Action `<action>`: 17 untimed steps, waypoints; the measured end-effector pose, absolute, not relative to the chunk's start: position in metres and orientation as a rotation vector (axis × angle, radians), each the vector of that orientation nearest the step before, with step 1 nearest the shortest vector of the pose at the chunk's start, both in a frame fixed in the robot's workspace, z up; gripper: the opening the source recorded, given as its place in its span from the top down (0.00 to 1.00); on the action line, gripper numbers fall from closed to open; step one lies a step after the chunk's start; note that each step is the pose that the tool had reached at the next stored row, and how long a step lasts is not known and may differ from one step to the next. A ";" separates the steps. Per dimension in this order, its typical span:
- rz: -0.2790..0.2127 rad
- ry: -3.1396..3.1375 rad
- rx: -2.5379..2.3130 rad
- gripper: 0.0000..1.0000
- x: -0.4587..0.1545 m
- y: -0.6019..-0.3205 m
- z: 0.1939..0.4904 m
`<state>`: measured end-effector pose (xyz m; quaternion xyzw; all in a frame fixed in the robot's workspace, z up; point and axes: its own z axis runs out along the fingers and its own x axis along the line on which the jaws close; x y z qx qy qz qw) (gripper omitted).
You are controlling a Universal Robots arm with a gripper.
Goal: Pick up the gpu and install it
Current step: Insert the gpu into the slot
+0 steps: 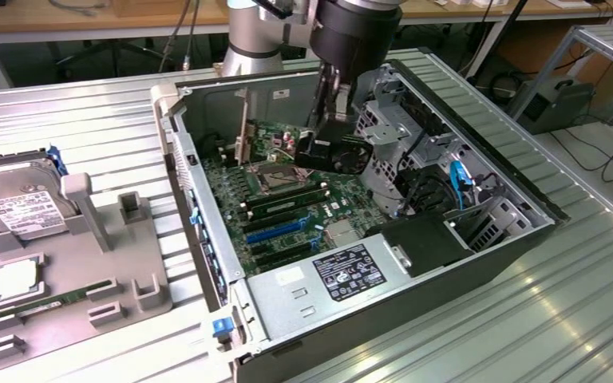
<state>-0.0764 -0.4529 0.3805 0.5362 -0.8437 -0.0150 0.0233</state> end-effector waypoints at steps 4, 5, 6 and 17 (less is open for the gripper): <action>-0.046 -2.532 1.778 0.74 -0.076 -0.453 0.380; -0.046 -2.516 1.802 0.74 -0.076 -0.453 0.380; -0.046 -2.500 1.824 0.74 -0.076 -0.453 0.380; -0.082 -2.343 2.047 0.74 -0.076 -0.453 0.377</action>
